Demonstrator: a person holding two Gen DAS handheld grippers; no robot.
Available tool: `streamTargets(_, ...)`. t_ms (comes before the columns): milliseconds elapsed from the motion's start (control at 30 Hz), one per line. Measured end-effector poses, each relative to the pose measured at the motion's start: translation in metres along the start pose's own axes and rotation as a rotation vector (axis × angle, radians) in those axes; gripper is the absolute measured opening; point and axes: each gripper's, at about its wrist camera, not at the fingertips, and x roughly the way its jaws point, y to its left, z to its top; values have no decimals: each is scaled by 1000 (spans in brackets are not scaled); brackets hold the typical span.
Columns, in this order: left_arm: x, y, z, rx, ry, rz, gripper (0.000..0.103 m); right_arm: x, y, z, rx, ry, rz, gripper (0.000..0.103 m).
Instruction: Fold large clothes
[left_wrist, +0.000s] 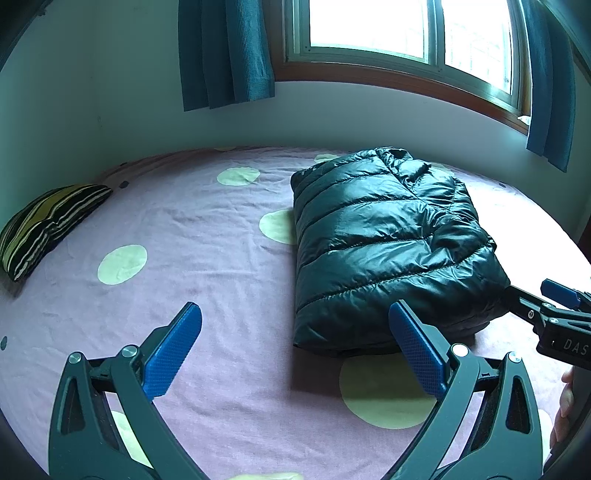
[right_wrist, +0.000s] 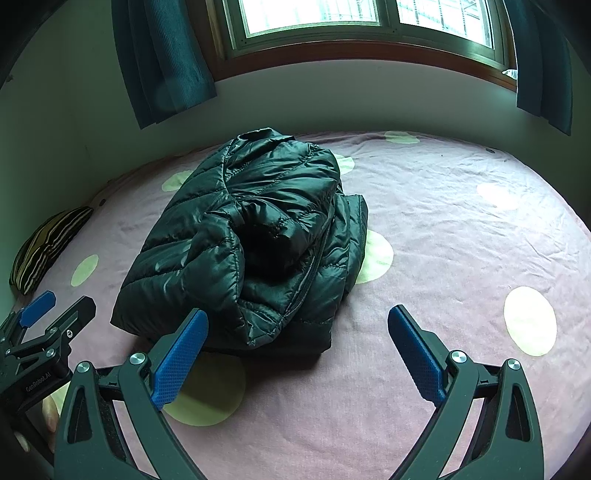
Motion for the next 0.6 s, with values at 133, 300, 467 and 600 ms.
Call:
streamTargets(133, 1, -1, 0, 9, -2, 5, 101, 2, 0, -2, -3, 8, 0, 97)
streamTargets(300, -1, 1, 2, -15, -17, -14, 101, 4, 0, -2, -6, 16, 6, 97)
streamTargets(467, 8, 20, 9, -38, -6, 4, 101, 0, -8, 1, 0, 4, 4, 97)
streamTargets(600, 36, 64, 13, -80, 57, 74, 101, 0, -31, 5, 10, 3, -36, 97)
